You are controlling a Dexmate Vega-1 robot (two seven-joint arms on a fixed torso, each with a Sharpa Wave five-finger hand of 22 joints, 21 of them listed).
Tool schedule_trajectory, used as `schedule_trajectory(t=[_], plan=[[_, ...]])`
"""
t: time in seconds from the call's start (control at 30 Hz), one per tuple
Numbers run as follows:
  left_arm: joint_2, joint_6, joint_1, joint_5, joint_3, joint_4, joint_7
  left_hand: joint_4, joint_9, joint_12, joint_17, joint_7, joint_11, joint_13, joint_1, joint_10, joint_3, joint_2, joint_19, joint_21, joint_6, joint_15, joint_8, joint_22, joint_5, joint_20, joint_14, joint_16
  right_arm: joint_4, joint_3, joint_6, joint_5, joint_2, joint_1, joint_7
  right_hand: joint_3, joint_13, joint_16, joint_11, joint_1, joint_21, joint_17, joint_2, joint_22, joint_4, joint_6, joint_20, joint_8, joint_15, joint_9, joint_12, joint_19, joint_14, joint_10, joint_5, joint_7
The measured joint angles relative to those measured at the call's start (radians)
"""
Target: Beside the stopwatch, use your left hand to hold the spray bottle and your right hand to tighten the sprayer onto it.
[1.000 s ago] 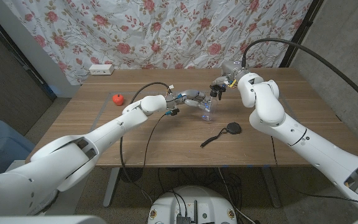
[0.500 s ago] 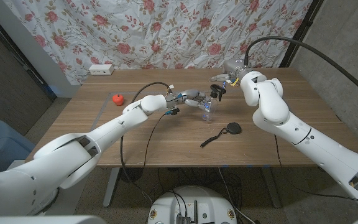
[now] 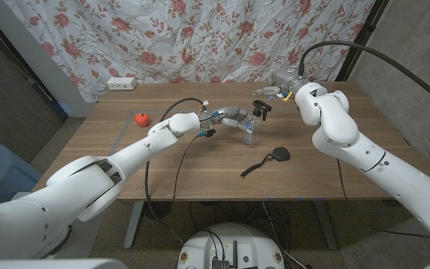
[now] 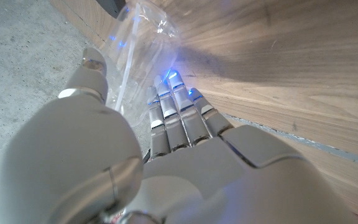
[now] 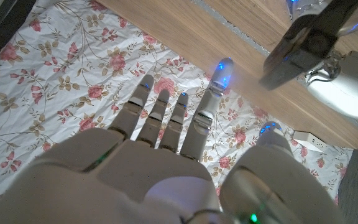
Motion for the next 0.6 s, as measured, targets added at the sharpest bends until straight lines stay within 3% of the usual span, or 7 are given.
schedule_trajectory(t=[0.37, 0.6], plan=[[-0.006, -0.034, -0.011, -0.015, 0.001, 0.031, -0.029, -0.002, 0.0, -0.006, 0.004, 0.0, 0.0, 0.0, 0.002, 0.0, 0.002, -0.002, 0.0, 0.0, 0.0, 0.0, 0.0, 0.0, -0.001, 0.0, 0.0, -0.004, -0.012, 0.067, 0.069, 0.114, -0.071, -0.029, -0.075, 0.007, 0.005, -0.016, -0.007, 0.032, 0.0, 0.003, 0.01, 0.0, -0.032, -0.092, 0.015, -0.047, -0.011, 0.006, -0.004, -0.035, -0.036, -0.056, 0.015, -0.044], [0.015, -0.034, 0.006, -0.026, -0.008, -0.005, -0.037, -0.002, 0.001, -0.007, 0.004, 0.0, 0.0, 0.0, 0.002, 0.0, 0.002, -0.002, 0.004, 0.0, 0.0, 0.0, 0.0, 0.0, -0.003, 0.004, 0.0, -0.004, -0.018, 0.113, 0.135, 0.202, -0.128, -0.059, -0.155, 0.009, 0.005, -0.023, 0.009, 0.068, 0.0, 0.007, 0.004, -0.002, -0.061, -0.185, 0.013, -0.083, -0.005, 0.017, -0.004, -0.042, -0.052, -0.083, 0.026, -0.067]])
